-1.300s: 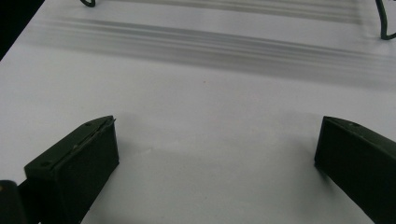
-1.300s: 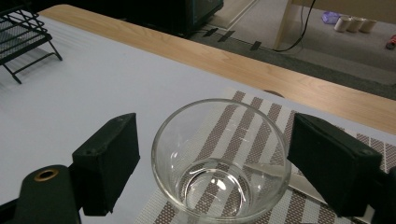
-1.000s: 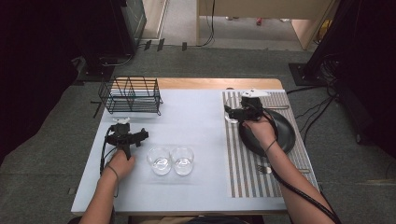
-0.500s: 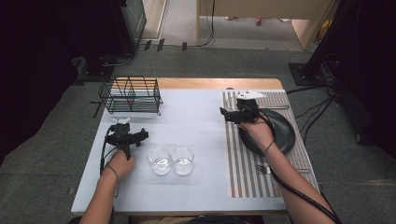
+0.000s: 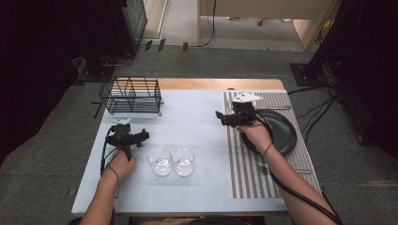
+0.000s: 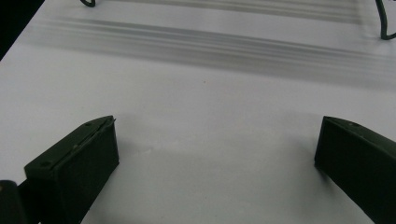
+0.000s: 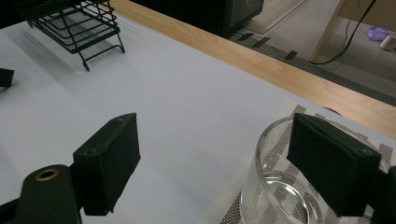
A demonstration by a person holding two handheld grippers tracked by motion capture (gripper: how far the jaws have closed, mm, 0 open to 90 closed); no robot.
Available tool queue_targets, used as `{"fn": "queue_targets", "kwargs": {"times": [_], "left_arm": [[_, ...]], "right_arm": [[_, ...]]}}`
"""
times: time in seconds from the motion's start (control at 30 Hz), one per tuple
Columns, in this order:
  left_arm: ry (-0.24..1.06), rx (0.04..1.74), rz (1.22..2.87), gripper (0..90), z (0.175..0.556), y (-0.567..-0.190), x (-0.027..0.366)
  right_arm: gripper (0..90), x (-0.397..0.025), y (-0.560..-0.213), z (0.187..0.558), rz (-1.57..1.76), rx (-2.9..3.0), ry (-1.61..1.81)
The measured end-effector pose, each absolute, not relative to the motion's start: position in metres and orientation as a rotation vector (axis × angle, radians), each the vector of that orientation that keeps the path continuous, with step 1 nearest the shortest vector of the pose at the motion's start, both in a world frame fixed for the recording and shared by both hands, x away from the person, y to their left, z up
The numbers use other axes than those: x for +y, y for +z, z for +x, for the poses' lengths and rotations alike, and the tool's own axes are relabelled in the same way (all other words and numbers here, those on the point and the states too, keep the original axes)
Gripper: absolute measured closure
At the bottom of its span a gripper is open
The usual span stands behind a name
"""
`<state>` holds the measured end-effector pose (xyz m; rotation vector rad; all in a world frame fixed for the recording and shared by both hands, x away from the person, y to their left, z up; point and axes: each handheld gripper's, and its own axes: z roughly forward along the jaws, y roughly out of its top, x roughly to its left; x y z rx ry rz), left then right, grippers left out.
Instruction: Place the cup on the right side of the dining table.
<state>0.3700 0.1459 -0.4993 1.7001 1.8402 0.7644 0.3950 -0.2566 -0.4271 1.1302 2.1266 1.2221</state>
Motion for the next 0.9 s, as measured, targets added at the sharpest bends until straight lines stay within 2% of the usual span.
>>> {"fn": "queue_targets", "kwargs": {"times": [0.9], "left_arm": [[0.765, 1.84, 1.7, 0.0, 0.37, -0.499, 0.146]], "right_arm": [[16.8, -0.232, -0.435, 0.384, 1.05, 2.216, 1.268]]}}
